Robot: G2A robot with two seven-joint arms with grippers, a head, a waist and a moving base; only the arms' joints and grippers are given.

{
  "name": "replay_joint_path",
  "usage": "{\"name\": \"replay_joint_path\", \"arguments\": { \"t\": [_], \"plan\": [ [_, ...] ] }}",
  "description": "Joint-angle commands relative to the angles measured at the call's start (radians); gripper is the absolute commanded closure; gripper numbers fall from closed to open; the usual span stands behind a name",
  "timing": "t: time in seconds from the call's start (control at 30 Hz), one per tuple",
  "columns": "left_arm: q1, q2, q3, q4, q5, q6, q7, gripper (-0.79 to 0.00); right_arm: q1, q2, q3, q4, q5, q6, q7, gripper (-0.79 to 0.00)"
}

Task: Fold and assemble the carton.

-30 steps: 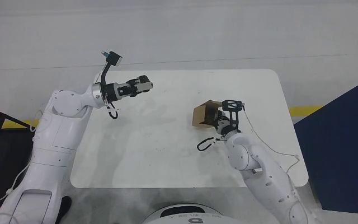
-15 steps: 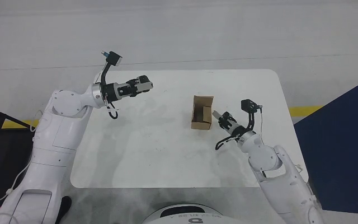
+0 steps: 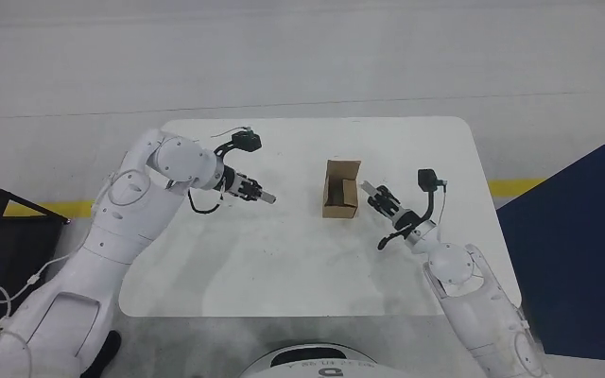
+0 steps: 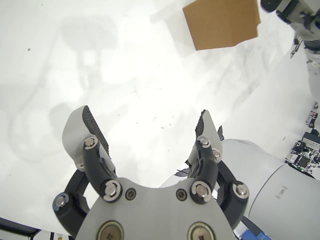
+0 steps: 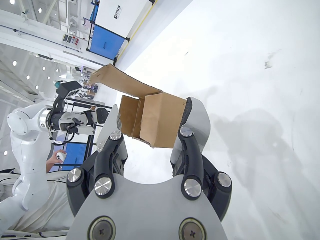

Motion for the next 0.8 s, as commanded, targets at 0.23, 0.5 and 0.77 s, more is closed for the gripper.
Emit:
{"name": "replay_joint_path", "arguments": {
  "t": [0.23,0.5,0.77],
  "plan": [
    [-0.189,-0.146,0.237,0.267,-0.141,-0.002,0.158,-0.785,0.053,-0.008,-0.04,0.098,0.012,-0.062,0.012,-0.499],
    [-0.269,-0.254,0.339,0.459,-0.263,-0.069,0.178,-0.785,0.049,-0.004,-0.037,0.104,0.016,-0.1,0.067,-0.526],
    [-0.312,-0.343,0.403,0.595,-0.301,-0.098,0.206,-0.785,0.04,0.001,-0.039,0.088,-0.009,-0.106,0.105,-0.489]
  ]
}}
